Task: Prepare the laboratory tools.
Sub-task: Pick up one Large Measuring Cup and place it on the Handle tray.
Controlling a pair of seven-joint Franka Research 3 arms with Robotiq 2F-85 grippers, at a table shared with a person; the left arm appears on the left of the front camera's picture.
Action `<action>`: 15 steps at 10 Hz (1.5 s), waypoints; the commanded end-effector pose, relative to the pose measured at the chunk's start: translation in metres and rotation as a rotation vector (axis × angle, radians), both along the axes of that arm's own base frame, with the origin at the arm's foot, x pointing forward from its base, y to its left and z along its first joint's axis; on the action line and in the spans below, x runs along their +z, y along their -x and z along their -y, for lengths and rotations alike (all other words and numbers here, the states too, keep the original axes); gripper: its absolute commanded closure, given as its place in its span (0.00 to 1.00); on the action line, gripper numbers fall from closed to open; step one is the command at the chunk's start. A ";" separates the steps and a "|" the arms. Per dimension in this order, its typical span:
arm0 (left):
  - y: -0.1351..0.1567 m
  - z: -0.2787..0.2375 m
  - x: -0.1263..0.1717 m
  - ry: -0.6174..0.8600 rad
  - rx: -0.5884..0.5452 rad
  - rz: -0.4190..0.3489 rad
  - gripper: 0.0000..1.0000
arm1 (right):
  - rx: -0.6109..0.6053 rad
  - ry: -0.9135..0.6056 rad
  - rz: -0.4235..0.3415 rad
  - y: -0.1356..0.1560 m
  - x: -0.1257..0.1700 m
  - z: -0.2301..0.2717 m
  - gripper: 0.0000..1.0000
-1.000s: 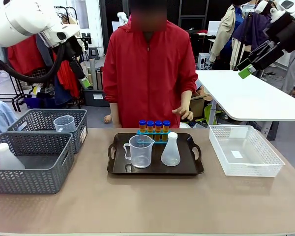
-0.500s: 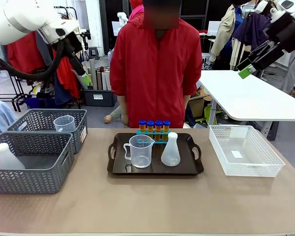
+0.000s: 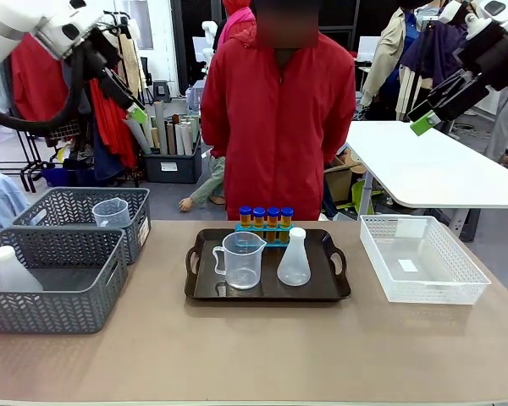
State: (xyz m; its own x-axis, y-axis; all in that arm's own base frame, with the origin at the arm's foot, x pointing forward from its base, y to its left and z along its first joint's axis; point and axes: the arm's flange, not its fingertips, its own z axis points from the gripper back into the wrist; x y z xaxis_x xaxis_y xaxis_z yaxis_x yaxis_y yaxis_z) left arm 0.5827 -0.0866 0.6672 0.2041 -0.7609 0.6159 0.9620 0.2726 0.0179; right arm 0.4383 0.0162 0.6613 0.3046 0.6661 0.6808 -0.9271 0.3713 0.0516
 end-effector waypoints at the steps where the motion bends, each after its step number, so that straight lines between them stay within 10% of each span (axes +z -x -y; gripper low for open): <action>1: 0.016 -0.012 0.000 0.051 -0.044 0.013 0.00 | 0.008 -0.005 0.009 0.000 0.001 -0.001 0.00; 15: 0.042 -0.014 0.027 0.059 -0.070 0.084 0.00 | 0.008 -0.005 0.009 0.000 0.001 -0.001 0.00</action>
State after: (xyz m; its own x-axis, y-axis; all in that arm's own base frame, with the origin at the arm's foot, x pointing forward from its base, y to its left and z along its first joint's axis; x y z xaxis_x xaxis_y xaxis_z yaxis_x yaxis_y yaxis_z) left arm 0.5490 -0.0776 0.6985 0.1230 -0.7462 0.6543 0.9713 0.2258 0.0750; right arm 0.4383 0.0162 0.6613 0.3046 0.6661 0.6808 -0.9271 0.3713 0.0516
